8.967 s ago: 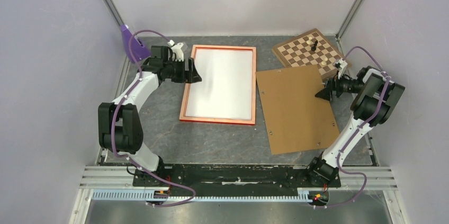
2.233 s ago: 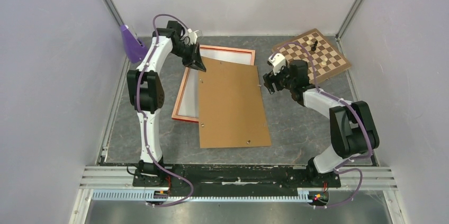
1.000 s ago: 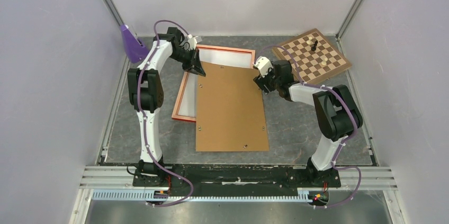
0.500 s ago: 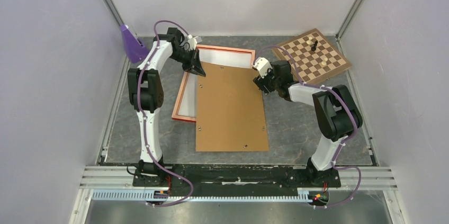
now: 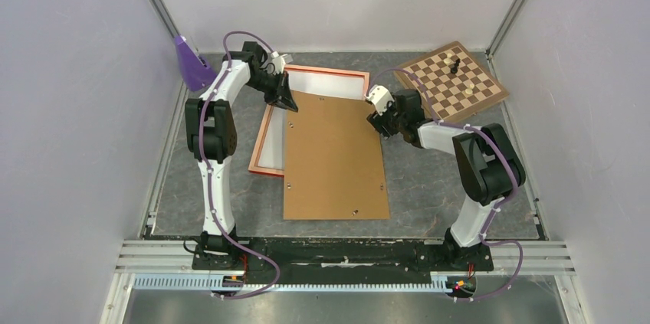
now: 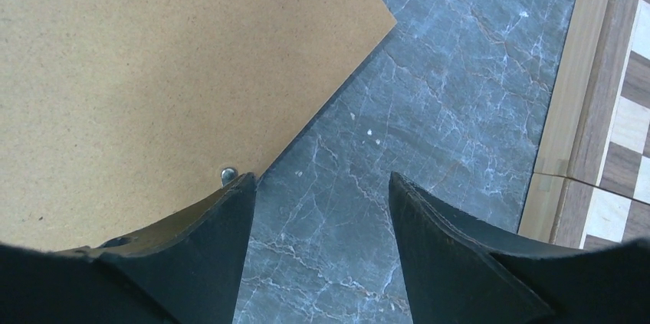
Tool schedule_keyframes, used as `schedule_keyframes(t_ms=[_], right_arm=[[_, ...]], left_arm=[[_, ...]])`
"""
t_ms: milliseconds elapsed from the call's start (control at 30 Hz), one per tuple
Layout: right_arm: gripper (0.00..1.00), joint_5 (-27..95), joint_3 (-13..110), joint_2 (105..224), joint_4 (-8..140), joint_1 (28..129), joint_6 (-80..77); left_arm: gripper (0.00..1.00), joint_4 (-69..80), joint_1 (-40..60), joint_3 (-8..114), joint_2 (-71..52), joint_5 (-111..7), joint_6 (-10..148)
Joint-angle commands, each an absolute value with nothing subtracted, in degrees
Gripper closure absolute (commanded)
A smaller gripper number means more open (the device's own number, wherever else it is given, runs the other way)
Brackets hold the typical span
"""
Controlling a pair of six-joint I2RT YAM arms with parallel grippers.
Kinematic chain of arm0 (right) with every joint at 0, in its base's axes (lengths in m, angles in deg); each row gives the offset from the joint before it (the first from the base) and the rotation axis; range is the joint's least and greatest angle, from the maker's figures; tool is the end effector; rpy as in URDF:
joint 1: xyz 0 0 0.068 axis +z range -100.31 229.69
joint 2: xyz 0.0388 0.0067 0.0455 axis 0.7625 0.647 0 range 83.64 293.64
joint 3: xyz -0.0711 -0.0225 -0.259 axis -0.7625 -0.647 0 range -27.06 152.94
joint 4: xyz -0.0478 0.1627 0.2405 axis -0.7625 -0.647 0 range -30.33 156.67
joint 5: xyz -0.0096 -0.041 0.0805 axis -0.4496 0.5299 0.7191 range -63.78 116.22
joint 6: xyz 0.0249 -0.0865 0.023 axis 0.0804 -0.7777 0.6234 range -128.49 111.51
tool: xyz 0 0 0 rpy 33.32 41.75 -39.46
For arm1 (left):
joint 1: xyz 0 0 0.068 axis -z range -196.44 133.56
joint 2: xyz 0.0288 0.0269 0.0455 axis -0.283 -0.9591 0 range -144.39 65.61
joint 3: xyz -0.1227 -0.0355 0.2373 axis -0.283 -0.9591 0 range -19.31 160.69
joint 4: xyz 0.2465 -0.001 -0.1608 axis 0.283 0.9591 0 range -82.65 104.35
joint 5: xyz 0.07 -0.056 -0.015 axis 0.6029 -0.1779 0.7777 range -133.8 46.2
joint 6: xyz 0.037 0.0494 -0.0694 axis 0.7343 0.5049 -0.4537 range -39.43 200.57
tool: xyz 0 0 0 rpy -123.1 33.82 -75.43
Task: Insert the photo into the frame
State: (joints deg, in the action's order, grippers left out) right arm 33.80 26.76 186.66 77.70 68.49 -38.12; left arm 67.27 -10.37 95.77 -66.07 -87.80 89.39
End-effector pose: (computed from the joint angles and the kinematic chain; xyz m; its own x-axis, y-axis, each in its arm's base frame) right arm 0.4036 0.1492 0.0979 -0.3021 -0.6206 -0.7236 -0.6524 0.6881 -0.3178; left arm 0.5008 -0.1116 0.1554 -0.9192 0.2086 -0.3340 0.3826 0.6741 -0.6318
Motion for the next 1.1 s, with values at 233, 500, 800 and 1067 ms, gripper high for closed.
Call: schedule_keyframes(t_ms=[233, 500, 800, 1067], right_arm=[[0.33, 35.62, 24.01, 183.76, 75.26, 69.02, -37.03], [0.34, 36.94, 24.32, 183.40, 74.45, 69.06, -35.52], [0.34, 37.55, 23.83, 181.21, 73.66, 69.20, -34.42], [0.29, 32.06, 22.66, 175.22, 73.93, 68.96, -29.69]], left_arm=[[0.98, 56.13, -11.25, 94.16, -65.68, -70.87, 96.09], [0.98, 55.56, -11.34, 93.64, -65.61, -70.34, 95.81], [0.98, 55.03, -11.76, 93.95, -66.00, -70.07, 95.79], [0.98, 56.67, -12.94, 98.28, -66.62, -67.38, 98.01]])
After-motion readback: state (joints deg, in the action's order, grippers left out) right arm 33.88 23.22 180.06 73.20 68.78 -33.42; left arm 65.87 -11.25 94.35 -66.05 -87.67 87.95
